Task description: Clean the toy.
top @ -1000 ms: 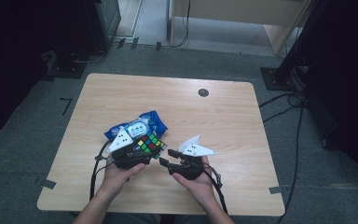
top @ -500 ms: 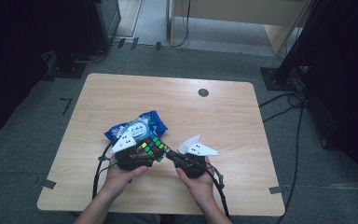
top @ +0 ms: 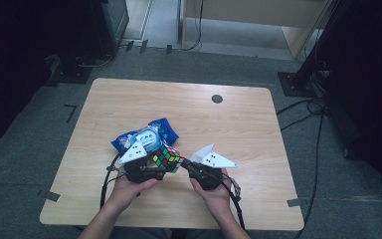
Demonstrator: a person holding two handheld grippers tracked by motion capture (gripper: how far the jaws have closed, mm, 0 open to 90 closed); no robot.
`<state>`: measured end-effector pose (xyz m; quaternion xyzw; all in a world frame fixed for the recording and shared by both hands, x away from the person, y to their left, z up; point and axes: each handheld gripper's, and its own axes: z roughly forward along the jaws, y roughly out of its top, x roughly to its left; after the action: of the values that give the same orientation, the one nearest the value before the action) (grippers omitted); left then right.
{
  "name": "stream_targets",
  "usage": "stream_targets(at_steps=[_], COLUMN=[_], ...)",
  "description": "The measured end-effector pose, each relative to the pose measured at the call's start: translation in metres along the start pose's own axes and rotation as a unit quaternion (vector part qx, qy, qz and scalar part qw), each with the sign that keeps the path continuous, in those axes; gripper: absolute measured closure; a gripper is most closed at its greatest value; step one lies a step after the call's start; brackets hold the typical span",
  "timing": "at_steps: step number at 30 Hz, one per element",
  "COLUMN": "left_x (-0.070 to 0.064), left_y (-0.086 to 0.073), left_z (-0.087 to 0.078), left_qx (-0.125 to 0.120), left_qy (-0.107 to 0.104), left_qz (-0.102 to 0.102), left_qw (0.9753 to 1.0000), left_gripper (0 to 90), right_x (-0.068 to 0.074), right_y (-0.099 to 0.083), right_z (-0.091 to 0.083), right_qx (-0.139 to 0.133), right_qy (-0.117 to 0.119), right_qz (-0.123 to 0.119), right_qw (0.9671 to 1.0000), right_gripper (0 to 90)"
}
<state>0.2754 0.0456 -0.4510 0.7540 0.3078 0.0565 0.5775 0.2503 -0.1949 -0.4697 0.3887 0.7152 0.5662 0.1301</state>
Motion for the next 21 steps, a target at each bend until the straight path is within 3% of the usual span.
stream_targets(at_steps=[3,5,6,8,10,11,13,14,15,16,17,18,19,20,21], left_x=[-0.001,-0.002,-0.002,-0.002,0.000,0.001,0.001,0.002,0.002,0.002,0.002,0.001,0.001,0.001,0.000], left_y=[0.000,0.001,0.001,0.002,0.003,0.002,0.002,0.002,0.002,0.002,0.001,0.001,0.001,0.000,0.000], left_z=[-0.001,-0.003,-0.003,-0.005,-0.006,-0.007,-0.007,-0.007,-0.006,-0.006,-0.006,-0.005,-0.004,-0.004,-0.003], left_qx=[0.004,0.002,0.002,0.001,0.000,0.002,0.004,0.004,0.004,0.006,0.006,0.007,0.009,0.010,0.011], left_qy=[0.004,0.025,0.025,0.032,0.030,0.031,0.032,0.031,0.030,0.029,0.028,0.027,0.026,0.026,0.025], left_qz=[0.008,0.025,0.025,0.029,0.026,0.028,0.029,0.029,0.029,0.031,0.031,0.034,0.038,0.040,0.045], left_qw=[1.0000,0.9994,0.9994,0.9991,0.9992,0.9992,0.9991,0.9991,0.9991,0.9991,0.9991,0.9990,0.9989,0.9988,0.9986], left_gripper=[34.1,34.2,34.2,34.2,34.2,34.2,34.2,34.2,34.2,34.2,34.2,34.2,34.2,34.2,34.2], right_x=[0.003,0.001,0.001,-0.005,-0.015,-0.021,-0.034,-0.041,-0.049,-0.060,-0.060,-0.062,-0.061,-0.061,-0.061], right_y=[0.000,0.001,0.001,0.003,0.006,0.007,0.005,0.004,0.002,-0.005,-0.005,-0.013,-0.018,-0.018,-0.021], right_z=[-0.001,-0.002,-0.002,-0.004,-0.007,-0.009,-0.013,-0.014,-0.015,-0.011,-0.011,-0.003,0.002,0.002,0.006], right_qx=[-0.003,-0.002,-0.002,0.000,0.008,0.027,0.053,0.066,0.078,0.108,0.108,0.130,0.142,0.142,0.152], right_qy=[-0.006,-0.008,-0.008,-0.005,-0.030,-0.050,-0.108,-0.119,-0.117,-0.112,-0.112,-0.122,-0.143,-0.143,-0.160], right_qz=[-0.029,-0.041,-0.041,-0.038,-0.034,-0.037,-0.060,-0.057,-0.048,-0.042,-0.042,-0.067,-0.083,-0.083,-0.093], right_qw=[0.9995,0.9991,0.9991,0.9993,0.9989,0.9977,0.9909,0.9890,0.9890,0.9870,0.9870,0.9817,0.9759,0.9759,0.9709], right_gripper=[90.0,82.9,82.9,73.8,67.9,67.3,67.2,67.0,65.2,60.4,60.4,50.7,48.3,48.3,47.6])
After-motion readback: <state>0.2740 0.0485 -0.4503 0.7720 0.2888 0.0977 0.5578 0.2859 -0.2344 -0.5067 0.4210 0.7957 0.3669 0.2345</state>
